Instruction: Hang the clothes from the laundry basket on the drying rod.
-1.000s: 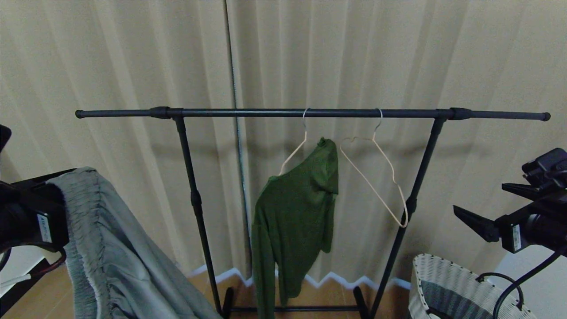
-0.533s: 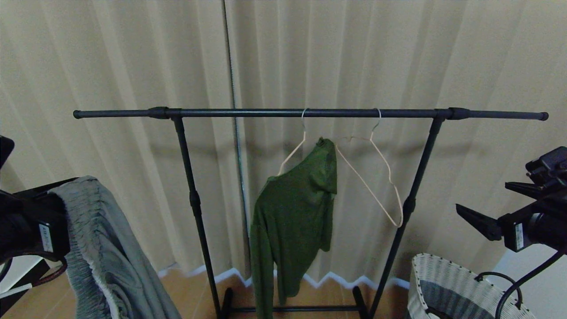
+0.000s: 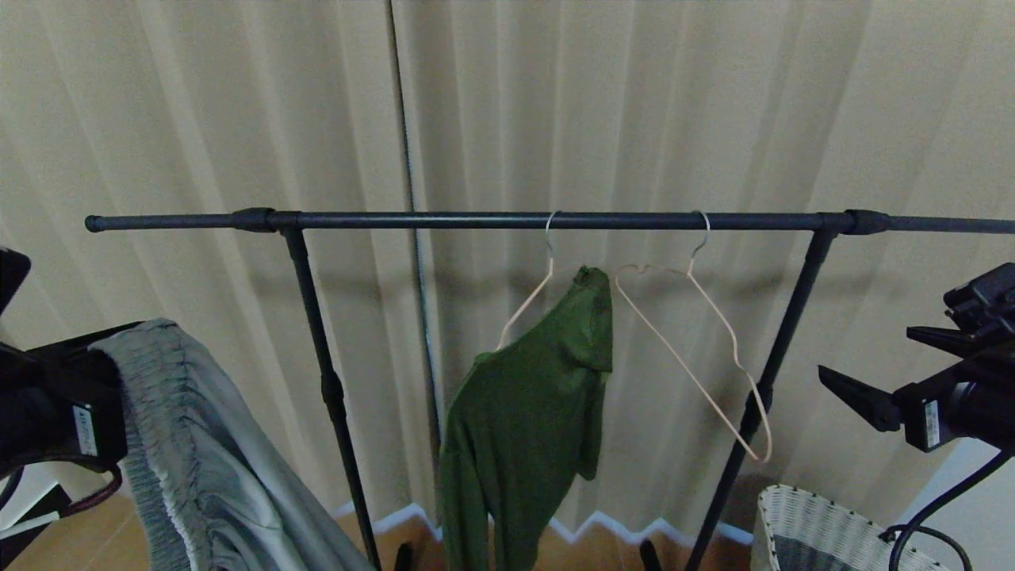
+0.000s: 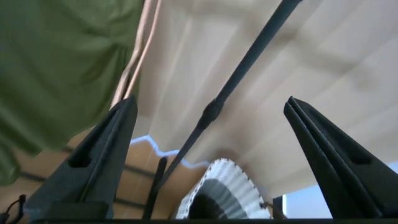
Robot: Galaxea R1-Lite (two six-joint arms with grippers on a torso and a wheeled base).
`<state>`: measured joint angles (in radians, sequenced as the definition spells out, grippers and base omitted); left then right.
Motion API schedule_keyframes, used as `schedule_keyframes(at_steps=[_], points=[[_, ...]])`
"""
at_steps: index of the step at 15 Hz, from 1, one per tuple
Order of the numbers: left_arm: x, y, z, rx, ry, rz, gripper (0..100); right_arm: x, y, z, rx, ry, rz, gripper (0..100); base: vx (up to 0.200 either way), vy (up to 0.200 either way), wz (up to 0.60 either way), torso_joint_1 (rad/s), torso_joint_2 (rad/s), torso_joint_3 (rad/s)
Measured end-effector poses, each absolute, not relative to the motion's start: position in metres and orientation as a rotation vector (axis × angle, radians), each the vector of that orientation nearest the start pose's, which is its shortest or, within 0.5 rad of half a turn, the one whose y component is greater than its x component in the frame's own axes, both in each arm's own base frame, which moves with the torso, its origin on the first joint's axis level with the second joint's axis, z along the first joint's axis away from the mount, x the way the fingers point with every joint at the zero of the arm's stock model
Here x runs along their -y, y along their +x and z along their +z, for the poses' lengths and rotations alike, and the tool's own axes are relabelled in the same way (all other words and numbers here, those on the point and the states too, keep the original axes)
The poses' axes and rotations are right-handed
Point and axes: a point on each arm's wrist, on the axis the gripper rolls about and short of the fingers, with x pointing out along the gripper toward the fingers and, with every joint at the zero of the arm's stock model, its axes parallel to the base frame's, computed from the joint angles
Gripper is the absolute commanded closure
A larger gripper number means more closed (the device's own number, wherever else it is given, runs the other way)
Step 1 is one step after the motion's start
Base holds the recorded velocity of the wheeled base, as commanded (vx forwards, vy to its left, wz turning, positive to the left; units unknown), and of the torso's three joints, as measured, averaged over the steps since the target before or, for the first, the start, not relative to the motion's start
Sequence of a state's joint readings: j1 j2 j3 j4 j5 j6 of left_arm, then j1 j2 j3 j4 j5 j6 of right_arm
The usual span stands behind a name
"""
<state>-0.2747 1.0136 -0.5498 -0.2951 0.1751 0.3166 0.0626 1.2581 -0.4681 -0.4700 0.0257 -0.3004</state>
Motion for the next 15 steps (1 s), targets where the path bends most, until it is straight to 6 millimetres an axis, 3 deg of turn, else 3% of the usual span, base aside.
schedule_keyframes(at_steps=[10,15], points=[[0.028,0.114,0.208,-0.181,0.356,-0.131,100,-0.014,0.186,0.181,-0.322,-0.280,0.135,0,0.000,0.000,0.00,0.000,0.00,0.000],[0.028,0.113,0.209,-0.176,0.351,-0.130,100,-0.039,0.210,0.180,-0.400,-0.159,0.121,0,0.000,0.000,0.00,0.000,0.00,0.000]])
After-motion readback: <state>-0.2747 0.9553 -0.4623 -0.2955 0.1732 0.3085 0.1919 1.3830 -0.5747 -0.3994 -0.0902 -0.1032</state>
